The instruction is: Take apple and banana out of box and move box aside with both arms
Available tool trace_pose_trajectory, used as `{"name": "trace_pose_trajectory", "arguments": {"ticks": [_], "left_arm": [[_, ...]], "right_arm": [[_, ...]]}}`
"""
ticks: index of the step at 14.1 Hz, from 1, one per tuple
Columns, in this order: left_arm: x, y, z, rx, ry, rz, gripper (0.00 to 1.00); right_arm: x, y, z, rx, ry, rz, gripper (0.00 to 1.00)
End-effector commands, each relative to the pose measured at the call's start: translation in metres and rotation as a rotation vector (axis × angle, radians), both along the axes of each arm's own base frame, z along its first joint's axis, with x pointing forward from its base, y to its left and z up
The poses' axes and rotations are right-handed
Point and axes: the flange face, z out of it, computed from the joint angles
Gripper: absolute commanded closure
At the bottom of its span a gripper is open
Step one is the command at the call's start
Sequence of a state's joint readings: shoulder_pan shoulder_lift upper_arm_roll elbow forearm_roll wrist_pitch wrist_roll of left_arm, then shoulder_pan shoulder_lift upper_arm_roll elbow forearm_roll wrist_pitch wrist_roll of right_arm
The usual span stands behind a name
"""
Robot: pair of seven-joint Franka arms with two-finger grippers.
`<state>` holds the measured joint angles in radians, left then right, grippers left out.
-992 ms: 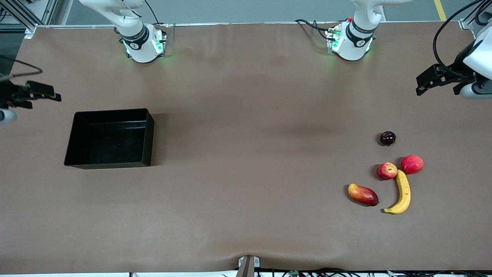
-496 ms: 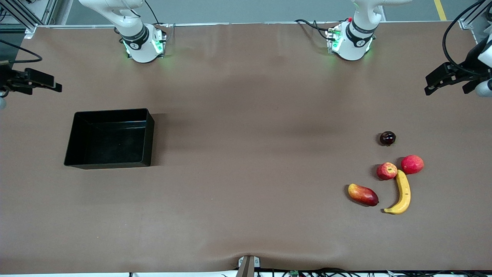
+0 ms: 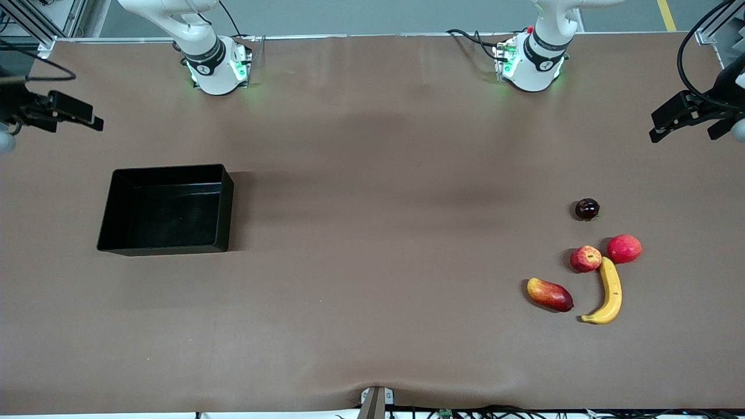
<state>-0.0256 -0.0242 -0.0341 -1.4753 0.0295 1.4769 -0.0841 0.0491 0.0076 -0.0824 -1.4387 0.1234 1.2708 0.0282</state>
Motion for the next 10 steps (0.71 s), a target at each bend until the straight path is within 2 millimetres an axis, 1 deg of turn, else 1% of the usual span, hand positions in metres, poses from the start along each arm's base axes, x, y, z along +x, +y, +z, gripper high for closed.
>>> {"name": "trace_pose_trajectory", "arguments": {"ticks": [1, 2, 3, 5, 6, 10], "left_arm": [[-0.0062, 0.0030, 0.0061, -0.012, 0.014, 0.007, 0.00], [-0.0064, 0.0031, 0.0067, -0.010, 0.014, 0.009, 0.00], [-0.0065, 0.0022, 0.0067, -0.012, 0.014, 0.007, 0.00], [-0.0065, 0.0028, 0.0067, -0.013, 0.014, 0.008, 0.00], [-0.0065, 0.0026, 0.0067, -0.015, 0.014, 0.008, 0.00], [-0.0070, 0.0018, 0.0075, -0.015, 0.013, 0.000, 0.00]], "right_arm": [[-0.0208, 0.0015, 0.0038, -0.024, -0.026, -0.008, 0.00], [-0.0228, 0.0002, 0.0021, -0.026, -0.027, -0.011, 0.00], [-0.0208, -0.0002, 0.0008, -0.028, -0.029, -0.003, 0.00], [-0.0194, 0.0020, 0.0007, -0.036, -0.033, 0.005, 0.00], [-0.0198, 0.0062, 0.0015, -0.044, -0.036, 0.015, 0.00], [-0.0188, 0.0065, 0.0016, -0.055, -0.041, 0.018, 0.00]]}}
